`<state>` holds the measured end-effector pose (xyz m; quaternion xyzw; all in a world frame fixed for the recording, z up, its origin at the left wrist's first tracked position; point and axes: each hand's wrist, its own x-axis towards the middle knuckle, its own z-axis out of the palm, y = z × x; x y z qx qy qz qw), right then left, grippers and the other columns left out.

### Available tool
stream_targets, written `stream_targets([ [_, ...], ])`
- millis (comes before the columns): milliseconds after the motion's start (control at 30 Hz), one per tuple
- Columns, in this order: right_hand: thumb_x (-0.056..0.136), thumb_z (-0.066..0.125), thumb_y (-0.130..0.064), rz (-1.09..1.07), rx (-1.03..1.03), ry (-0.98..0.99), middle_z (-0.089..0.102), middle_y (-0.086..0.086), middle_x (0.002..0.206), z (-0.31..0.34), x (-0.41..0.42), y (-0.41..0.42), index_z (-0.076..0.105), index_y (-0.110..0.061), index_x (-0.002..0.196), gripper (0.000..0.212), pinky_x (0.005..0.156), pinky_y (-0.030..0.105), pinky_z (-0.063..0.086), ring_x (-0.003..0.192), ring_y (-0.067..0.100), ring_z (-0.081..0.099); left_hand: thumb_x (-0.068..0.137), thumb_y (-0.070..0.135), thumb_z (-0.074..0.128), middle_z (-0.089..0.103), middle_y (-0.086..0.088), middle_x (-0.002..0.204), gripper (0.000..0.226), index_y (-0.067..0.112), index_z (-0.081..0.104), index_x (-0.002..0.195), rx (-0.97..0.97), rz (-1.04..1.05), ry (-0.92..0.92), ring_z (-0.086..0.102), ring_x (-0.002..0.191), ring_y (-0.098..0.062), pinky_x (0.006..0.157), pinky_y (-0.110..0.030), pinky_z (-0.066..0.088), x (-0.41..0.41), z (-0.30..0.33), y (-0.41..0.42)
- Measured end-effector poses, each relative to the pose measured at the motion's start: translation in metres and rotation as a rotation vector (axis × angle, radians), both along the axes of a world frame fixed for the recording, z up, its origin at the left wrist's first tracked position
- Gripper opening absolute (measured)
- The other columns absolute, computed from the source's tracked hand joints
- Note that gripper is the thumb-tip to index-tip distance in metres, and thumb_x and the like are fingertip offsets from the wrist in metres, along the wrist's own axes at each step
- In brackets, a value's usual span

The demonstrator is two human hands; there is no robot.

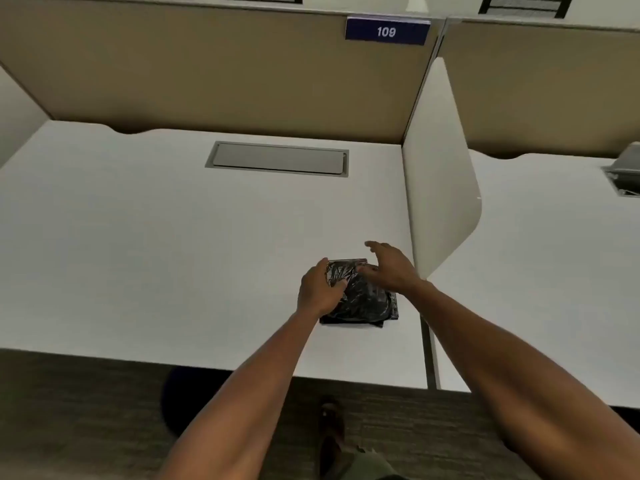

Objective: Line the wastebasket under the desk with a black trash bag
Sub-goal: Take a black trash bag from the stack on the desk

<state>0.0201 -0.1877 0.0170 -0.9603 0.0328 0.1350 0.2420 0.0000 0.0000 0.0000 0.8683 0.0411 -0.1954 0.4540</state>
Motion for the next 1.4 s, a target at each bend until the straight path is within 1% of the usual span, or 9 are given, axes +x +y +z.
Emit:
stream_targets([
  [300,0.077,0.079,-0.053,0.037,-0.039,0.196,0.061,0.013,0.143,-0.034,0.015,-0.01,0.044,-0.015,0.153,0.092,0.108,0.045,0.048,0.133,0.034,0.055,0.085,0.03,0.078,0.07,-0.009,0.13,0.064,0.021,0.054,0.143,0.058,0.095,0.139,0.067,0.117,-0.032,0.099,-0.045,0.057,0.002,-0.031,-0.005],
  [667,0.071,0.087,-0.04,0.055,0.011,0.085,0.068,0.012,0.117,-0.046,0.01,-0.013,0.069,-0.015,0.13,0.066,0.092,0.035,0.05,0.112,0.031,0.063,0.081,0.023,0.083,0.068,-0.004,0.138,0.08,0.024,0.047,0.153,-0.011,0.142,0.142,0.065,0.126,-0.028,0.107,-0.046,0.054,0.0,-0.047,-0.004],
  [800,0.067,0.094,-0.027,-0.03,0.255,0.147,0.067,0.004,0.119,-0.043,0.005,-0.015,0.07,-0.014,0.122,0.061,0.097,0.037,0.053,0.108,0.024,0.065,0.082,0.014,0.084,0.065,-0.009,0.14,0.085,0.023,0.043,0.156,-0.11,0.135,0.164,0.068,0.119,-0.028,0.104,-0.044,0.056,-0.002,-0.042,0.007],
  [933,0.067,0.09,-0.007,-0.191,0.67,0.26,0.074,0.02,0.112,-0.043,-0.007,-0.015,0.07,-0.007,0.107,0.045,0.095,0.05,0.06,0.107,0.041,0.07,0.084,0.013,0.084,0.063,-0.008,0.142,0.088,0.024,0.039,0.159,-0.206,0.127,0.185,0.069,0.117,-0.029,0.091,-0.036,0.059,-0.007,-0.034,0.026],
  [1000,0.07,0.086,0.003,-0.279,0.856,0.315,0.075,0.023,0.113,-0.039,-0.014,-0.009,0.069,0.0,0.113,0.046,0.096,0.053,0.059,0.109,0.044,0.07,0.085,0.018,0.084,0.063,-0.007,0.143,0.088,0.025,0.038,0.16,-0.255,0.14,0.189,0.069,0.116,-0.025,0.086,-0.03,0.057,-0.012,-0.03,0.037],
  [1100,0.077,0.08,0.007,-0.38,1.102,0.414,0.074,0.021,0.119,-0.03,-0.026,0.007,0.066,0.0,0.124,0.05,0.091,0.048,0.062,0.11,0.041,0.072,0.086,0.036,0.083,0.061,-0.004,0.147,0.084,0.027,0.04,0.158,-0.329,0.145,0.208,0.062,0.129,-0.023,0.105,-0.037,0.053,-0.025,-0.019,0.059],
  [1233,0.082,0.071,0.012,-0.39,1.404,0.545,0.062,0.03,0.137,-0.024,-0.046,0.039,0.054,0.004,0.138,0.06,0.104,0.053,0.054,0.122,0.046,0.063,0.095,0.03,0.073,0.069,0.003,0.136,0.048,0.023,0.061,0.141,-0.515,0.127,0.319,0.062,0.129,-0.014,0.092,-0.013,0.051,-0.065,0.01,0.096],
  [1300,0.08,0.071,0.013,-0.393,1.489,0.583,0.056,0.034,0.143,-0.023,-0.055,0.057,0.051,0.005,0.141,0.065,0.105,0.055,0.052,0.124,0.048,0.06,0.095,0.027,0.073,0.073,0.001,0.132,0.037,0.023,0.069,0.132,-0.584,0.113,0.382,0.064,0.129,-0.016,0.101,-0.022,0.051,-0.088,0.015,0.117],
  [1400,0.082,0.068,0.016,-0.405,1.554,0.639,0.058,0.034,0.137,-0.02,-0.071,0.089,0.051,0.004,0.142,0.064,0.101,0.054,0.054,0.109,0.042,0.067,0.085,0.027,0.081,0.071,-0.008,0.137,0.053,0.016,0.066,0.135,-0.657,0.148,0.426,0.063,0.133,-0.025,0.113,-0.04,0.047,-0.12,0.014,0.153],
])
